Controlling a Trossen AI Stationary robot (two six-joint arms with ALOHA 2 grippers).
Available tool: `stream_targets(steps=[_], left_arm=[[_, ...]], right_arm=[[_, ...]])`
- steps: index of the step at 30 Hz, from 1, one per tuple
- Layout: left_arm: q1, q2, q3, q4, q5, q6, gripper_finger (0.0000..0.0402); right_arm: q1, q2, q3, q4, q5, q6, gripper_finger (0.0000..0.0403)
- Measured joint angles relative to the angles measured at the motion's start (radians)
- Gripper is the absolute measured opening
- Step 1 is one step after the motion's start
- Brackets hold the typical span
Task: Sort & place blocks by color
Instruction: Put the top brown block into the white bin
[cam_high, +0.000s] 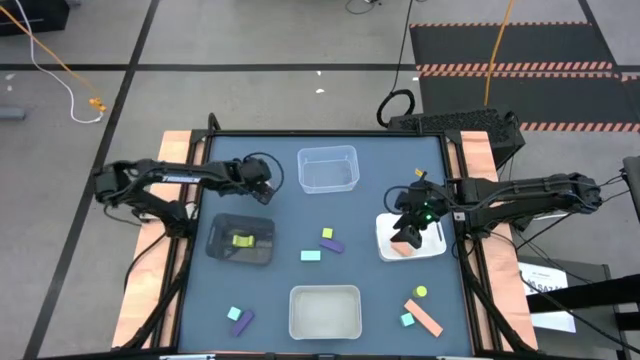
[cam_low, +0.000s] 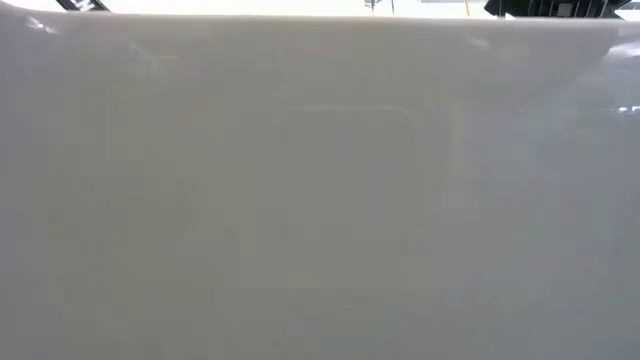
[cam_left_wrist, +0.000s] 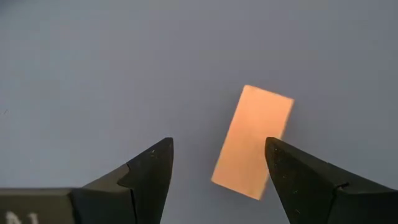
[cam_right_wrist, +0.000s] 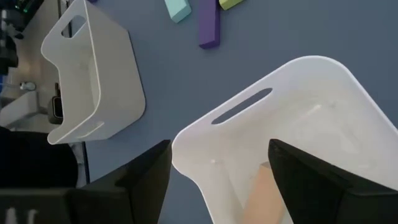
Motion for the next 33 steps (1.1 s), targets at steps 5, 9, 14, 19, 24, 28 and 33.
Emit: stream_targets(steps=[5, 9, 14, 19, 24, 28, 33], left_arm=[[0.016, 0.034, 0.003, 0.051, 0.007, 0.021, 0.0255], [0.019, 0.035, 0.002, 0.078, 0.023, 0.031, 0.0255], [0.021, 0.035, 0.001, 0.078, 0.029, 0.026, 0.0255], [0.02, 0.023, -0.001, 0.081, 0.069, 0.046, 0.0255], [0.021, 0.022, -0.001, 0.086, 0.072, 0.074, 0.0255], [0.02, 0.023, -0.001, 0.104, 0.072, 0.078, 0.0255], [0.018, 0.022, -0.001, 0.143, 0.071, 0.099, 0.0255]], right_arm=[[0.0, 0.0, 0.0, 0.0, 0.001, -0.024, 0.026], [0.0, 0.0, 0.0, 0.0, 0.003, -0.026, 0.026], [0.0, 0.0, 0.0, 0.0, 0.004, -0.026, 0.026], [0.0, 0.0, 0.0, 0.001, 0.005, -0.026, 0.026], [0.0, 0.0, 0.0, 0.017, 0.005, -0.026, 0.026], [0.0, 0.0, -0.001, 0.048, 0.005, -0.026, 0.026], [0.0, 0.0, -0.001, 0.054, 0.005, -0.026, 0.026]])
